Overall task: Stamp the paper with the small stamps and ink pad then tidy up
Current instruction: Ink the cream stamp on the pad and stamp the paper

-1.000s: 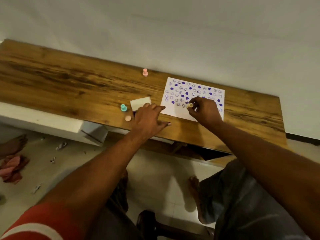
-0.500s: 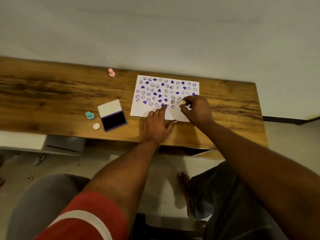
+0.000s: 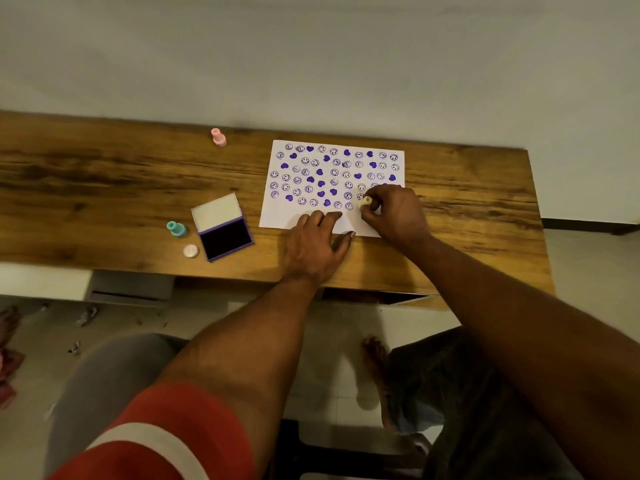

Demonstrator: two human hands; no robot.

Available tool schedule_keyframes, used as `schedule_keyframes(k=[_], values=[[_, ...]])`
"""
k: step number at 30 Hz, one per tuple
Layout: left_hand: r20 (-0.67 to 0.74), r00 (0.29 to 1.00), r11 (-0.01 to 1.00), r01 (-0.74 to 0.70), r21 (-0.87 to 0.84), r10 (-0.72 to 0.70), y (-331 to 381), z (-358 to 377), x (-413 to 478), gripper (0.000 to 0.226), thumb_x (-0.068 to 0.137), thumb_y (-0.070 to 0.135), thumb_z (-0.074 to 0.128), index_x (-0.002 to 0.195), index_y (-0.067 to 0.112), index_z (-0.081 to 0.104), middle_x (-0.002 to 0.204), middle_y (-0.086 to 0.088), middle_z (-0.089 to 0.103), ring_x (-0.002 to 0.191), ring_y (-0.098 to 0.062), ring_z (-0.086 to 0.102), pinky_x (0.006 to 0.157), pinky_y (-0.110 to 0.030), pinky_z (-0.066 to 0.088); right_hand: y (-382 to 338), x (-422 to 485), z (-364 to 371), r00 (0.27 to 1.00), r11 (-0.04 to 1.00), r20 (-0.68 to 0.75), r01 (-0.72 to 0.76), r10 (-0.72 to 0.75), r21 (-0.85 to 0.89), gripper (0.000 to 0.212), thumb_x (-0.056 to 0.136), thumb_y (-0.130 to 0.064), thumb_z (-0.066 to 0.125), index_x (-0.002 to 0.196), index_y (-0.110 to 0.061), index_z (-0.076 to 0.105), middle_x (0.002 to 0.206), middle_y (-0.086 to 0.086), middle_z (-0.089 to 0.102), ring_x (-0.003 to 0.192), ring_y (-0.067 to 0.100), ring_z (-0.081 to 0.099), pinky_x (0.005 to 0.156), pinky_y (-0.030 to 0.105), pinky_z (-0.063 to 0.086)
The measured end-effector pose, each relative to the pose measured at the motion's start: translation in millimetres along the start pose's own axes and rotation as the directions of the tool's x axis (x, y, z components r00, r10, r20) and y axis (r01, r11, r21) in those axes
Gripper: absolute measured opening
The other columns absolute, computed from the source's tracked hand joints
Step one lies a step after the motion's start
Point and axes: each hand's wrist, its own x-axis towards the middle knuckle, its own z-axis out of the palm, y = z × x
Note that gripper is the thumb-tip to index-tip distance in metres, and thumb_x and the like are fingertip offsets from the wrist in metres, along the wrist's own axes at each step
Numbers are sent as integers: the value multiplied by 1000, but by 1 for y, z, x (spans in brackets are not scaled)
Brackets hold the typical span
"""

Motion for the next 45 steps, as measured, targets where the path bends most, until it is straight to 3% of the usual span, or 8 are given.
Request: schedule_keyframes(k=[3, 9, 14, 28, 32, 39, 42, 45], values=[[-5, 1000, 1000, 8, 10, -8, 1, -1, 0, 57, 99, 66, 47, 140, 29, 59, 124, 1, 64, 112, -19, 56, 82, -33, 45, -6, 4, -5, 1000, 1000, -4, 20, -20, -18, 23, 89, -27, 70, 105, -13, 77, 86, -1, 76, 74, 16, 67, 71, 31, 54], [-6, 1000, 1000, -4, -21, 4, 0, -2, 0, 57, 99, 66, 50, 140, 29, 59, 126, 1, 64, 113, -18, 56, 82, -30, 44, -25, 21, -22, 961, 995, -260, 102, -93, 23, 16, 91, -29, 66, 95, -16, 75, 83, -6, 70, 70, 11, 59, 65, 25, 42], [-2, 1000, 1000, 6, 1, -6, -2, 1, 1, 58, 98, 66, 47, 140, 29, 60, 123, 1, 65, 111, -19, 56, 81, -34, 47, 0, -7, 23, 999, 999, 24, -32, 33, -21, 32, 95, -27, 65, 124, -13, 69, 100, 11, 76, 87, 28, 71, 72, 25, 43], [6, 1000, 1000, -3, 8, 3, -1, 0, 0, 58, 99, 67, 45, 140, 29, 59, 123, 1, 64, 111, -19, 56, 81, -34, 47, 1, -2, 20, 999, 998, 16, -36, 37, -58, 36, 99, -33, 62, 130, -16, 67, 96, 9, 78, 86, 27, 72, 70, 25, 45], [27, 1000, 1000, -1, -4, 1, 1, -7, -2, 59, 100, 64, 45, 145, 28, 55, 128, -2, 63, 115, -20, 55, 86, -37, 51, -9, -2, 14, 993, 990, 57, -100, 106, -95, 38, 99, -37, 60, 132, -19, 66, 101, 8, 77, 93, 30, 72, 76, 33, 55], [17, 991, 991, -135, -5, 135, -33, -54, -24, 62, 100, 60, 53, 153, 28, 47, 139, -1, 59, 121, -20, 54, 90, -34, 49, -27, -3, 0, 982, 976, 121, -124, 148, -180, 38, 99, -36, 62, 133, -19, 66, 114, 10, 75, 102, 31, 70, 79, 33, 53], [18, 990, 989, -139, 53, 138, -77, -94, -36, 60, 99, 62, 54, 150, 31, 50, 135, 2, 61, 117, -19, 59, 86, -38, 55, -37, -2, -9, 973, 973, 127, -172, 192, -155, 39, 96, -39, 68, 130, -19, 68, 115, 5, 75, 103, 25, 69, 77, 29, 51], [-19, 995, 992, -100, 82, 102, -123, -131, -50, 54, 96, 58, 62, 142, 28, 58, 128, 0, 65, 111, -22, 62, 77, -35, 52, -53, 4, -17, 954, 954, -11, -299, 299, 35, 37, 94, -38, 71, 123, -15, 72, 102, 2, 77, 87, 15, 71, 66, 17, 46]])
